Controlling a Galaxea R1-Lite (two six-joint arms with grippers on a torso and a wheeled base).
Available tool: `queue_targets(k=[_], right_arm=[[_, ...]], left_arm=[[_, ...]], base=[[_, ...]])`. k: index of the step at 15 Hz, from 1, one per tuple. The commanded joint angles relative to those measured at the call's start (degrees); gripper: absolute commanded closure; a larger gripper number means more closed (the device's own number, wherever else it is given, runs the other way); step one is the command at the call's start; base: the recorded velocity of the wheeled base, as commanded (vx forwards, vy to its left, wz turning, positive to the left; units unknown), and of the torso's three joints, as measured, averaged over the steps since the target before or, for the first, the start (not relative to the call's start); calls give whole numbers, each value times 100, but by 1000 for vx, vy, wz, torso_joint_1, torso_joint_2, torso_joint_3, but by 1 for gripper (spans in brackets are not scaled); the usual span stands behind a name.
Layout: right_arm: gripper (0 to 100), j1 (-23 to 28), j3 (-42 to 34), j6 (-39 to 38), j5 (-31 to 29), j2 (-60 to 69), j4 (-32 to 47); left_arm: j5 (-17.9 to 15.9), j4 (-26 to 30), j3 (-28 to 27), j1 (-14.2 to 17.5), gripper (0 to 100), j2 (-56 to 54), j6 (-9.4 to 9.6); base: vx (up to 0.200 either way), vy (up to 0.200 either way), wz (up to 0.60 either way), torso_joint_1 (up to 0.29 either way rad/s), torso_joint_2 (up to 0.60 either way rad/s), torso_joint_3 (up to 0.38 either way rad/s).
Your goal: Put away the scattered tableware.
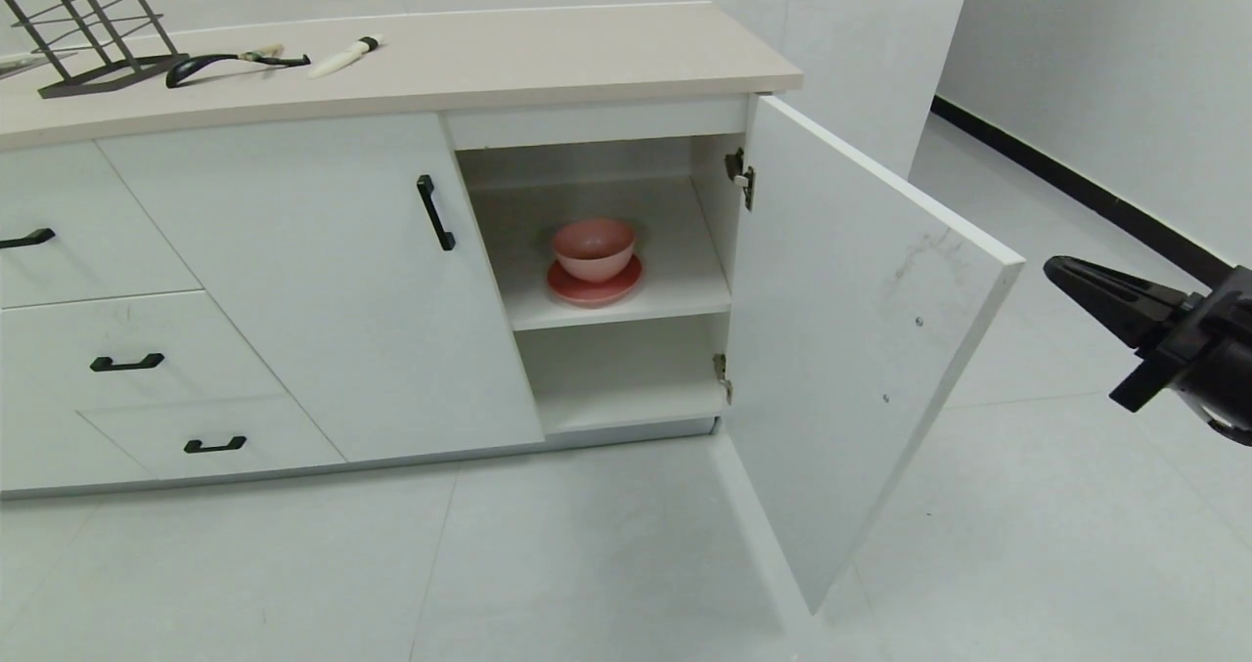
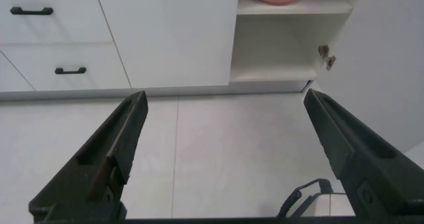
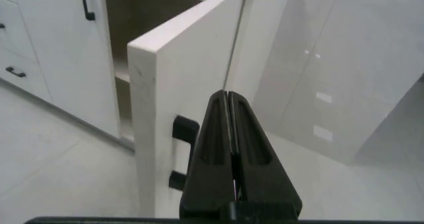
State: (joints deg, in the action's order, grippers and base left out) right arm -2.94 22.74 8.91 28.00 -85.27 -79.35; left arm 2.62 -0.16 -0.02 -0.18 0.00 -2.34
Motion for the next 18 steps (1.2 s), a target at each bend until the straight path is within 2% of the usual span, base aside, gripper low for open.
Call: queue_targets(k=[1,3,5,8,12,18], right_arm=[[100,-14,187,5,12,-490,-10],[100,-111,179,32,100,-640,-72],[100,-365,187,32,127,-728,-98],[100,-717,231,67,127,-868,-98],[100,-831,425,120,135,-1141,-107],[100,-1332,495,111,127,-1211,-125]], left_arm=[[2,-2,2,1,0,0,49],[-7,-2,2,18,0,0,76],[2,-2,2,18,0,0,-12],[2,-2,2,18,0,0,32],[2,-2,2,18,0,0,6],[2,-2,2,18,0,0,6]], base=[[0,0,0,0,0,0],[0,0,0,0,0,0],[0,0,0,0,0,0],[0,0,0,0,0,0],[0,0,0,0,0,0],[0,0,0,0,0,0]])
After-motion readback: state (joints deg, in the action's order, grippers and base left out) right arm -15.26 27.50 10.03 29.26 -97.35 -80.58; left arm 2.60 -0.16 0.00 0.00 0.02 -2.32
